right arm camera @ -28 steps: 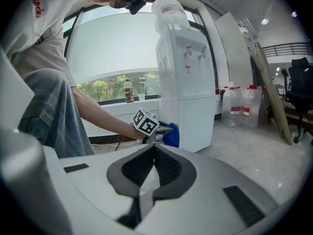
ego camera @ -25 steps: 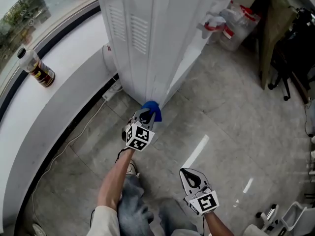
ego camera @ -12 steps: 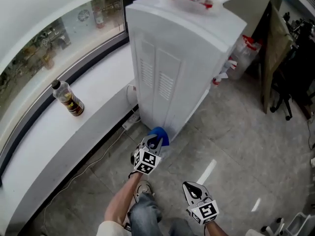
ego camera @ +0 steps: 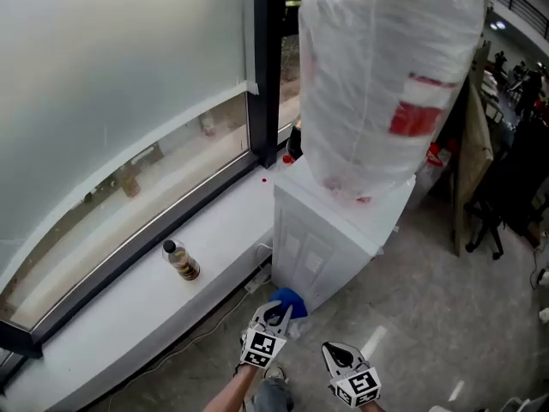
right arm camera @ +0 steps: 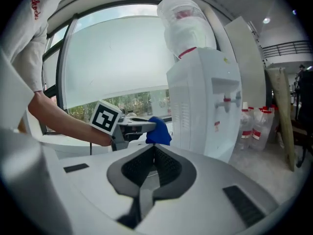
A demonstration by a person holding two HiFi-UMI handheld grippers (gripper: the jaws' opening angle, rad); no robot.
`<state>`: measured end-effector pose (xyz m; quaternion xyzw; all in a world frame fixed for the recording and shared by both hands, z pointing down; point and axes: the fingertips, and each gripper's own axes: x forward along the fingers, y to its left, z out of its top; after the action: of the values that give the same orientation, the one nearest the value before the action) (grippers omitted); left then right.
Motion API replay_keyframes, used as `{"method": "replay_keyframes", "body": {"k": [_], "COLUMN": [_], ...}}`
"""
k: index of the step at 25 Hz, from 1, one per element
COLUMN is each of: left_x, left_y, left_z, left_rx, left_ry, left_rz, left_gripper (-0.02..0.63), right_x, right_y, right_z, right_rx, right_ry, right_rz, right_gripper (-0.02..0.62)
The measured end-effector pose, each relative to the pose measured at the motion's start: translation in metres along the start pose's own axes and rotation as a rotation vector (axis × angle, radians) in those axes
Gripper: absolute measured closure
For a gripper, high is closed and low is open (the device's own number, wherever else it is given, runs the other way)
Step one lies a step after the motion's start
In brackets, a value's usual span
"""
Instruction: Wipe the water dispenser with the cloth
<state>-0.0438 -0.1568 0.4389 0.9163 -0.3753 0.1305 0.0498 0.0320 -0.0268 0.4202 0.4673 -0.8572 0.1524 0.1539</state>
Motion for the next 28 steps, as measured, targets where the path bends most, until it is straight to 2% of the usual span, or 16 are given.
{"method": "replay_keyframes", "body": {"k": [5, 9, 13, 17, 23, 28], "left_x": [-0.042, -0.069, -0.067, -0.070, -0.072, -0.101], "left_y": [0.029, 0.057, 0.088, 0.096, 0.098, 0.067], "left_z": [0.096, 0.172, 0.231, 0.263, 0.295, 0.311], "left_rx": [-0.077, -0.160, -0.144, -0.131, -0.117, -0.111], "left_ry": [-0.007, -0.011, -0.039, -0.058, -0.076, -0.083], "left_rz": [0.035, 0.058, 0.069, 0.090, 0.101, 0.134], "left_gripper": [0.569, 0.569, 0.569, 0.569, 0.569, 0.569], "right_x": [0.007, 0.022, 0.033, 0.018, -0.002, -0.041], "right_y": [0.002, 0.001, -0.007, -0.009, -0.021, -0.014], "right_z": [0.113, 0.199, 0.261, 0.291, 0.312, 0.311], "right_rx": [-0.040, -0.014, -0.019, -0.034, -0.041, -0.059], "right_ry": [0.040, 0.057, 0.013, -0.021, -0.068, -0.088], "right_rz": [0.012, 0.006, -0.017, -0.032, -0.066, -0.055], "right_gripper": [0.580, 0.580, 0.580, 0.580, 0.580, 0.580]}}
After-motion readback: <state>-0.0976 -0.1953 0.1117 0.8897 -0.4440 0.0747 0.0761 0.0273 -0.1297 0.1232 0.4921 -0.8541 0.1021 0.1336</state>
